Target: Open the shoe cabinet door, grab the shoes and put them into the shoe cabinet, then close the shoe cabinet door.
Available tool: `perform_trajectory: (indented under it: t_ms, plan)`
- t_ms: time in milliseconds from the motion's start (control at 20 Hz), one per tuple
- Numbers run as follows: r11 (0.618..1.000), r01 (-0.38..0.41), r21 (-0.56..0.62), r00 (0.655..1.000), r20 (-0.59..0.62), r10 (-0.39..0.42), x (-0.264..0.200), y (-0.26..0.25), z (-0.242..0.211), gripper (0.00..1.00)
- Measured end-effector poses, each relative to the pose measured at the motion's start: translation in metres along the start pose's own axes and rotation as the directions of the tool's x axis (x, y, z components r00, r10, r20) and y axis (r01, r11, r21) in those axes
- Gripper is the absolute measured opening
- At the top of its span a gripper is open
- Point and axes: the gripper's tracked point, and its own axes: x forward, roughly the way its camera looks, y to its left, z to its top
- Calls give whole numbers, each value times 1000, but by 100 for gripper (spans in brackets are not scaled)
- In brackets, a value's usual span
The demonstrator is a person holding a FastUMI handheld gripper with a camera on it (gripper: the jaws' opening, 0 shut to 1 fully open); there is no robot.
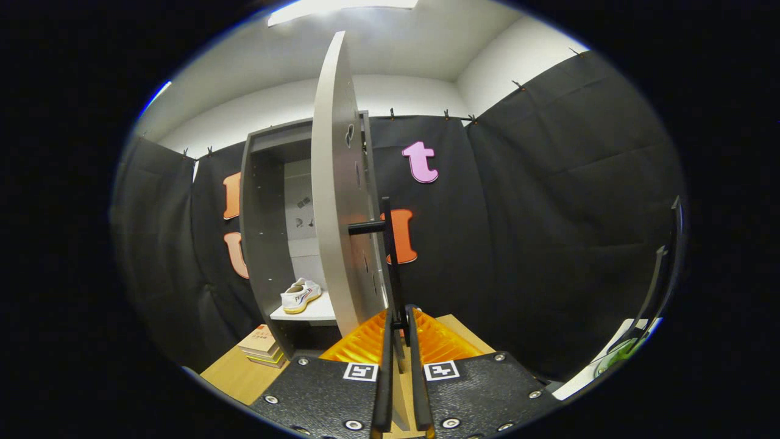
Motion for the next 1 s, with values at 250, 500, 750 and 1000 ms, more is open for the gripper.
perform_trajectory:
  t_ms: [250,500,750,1000]
  plan:
    - [999,35,-5,999,-16,-35,-7,-18,-4,9]
    - [998,48,-48,999,-2,-48,-23,-5,-2,9]
    - [996,87,-31,996,-4,-87,-47,15,-17,13]
    - [993,112,25,989,-98,-109,-60,55,-50,48]
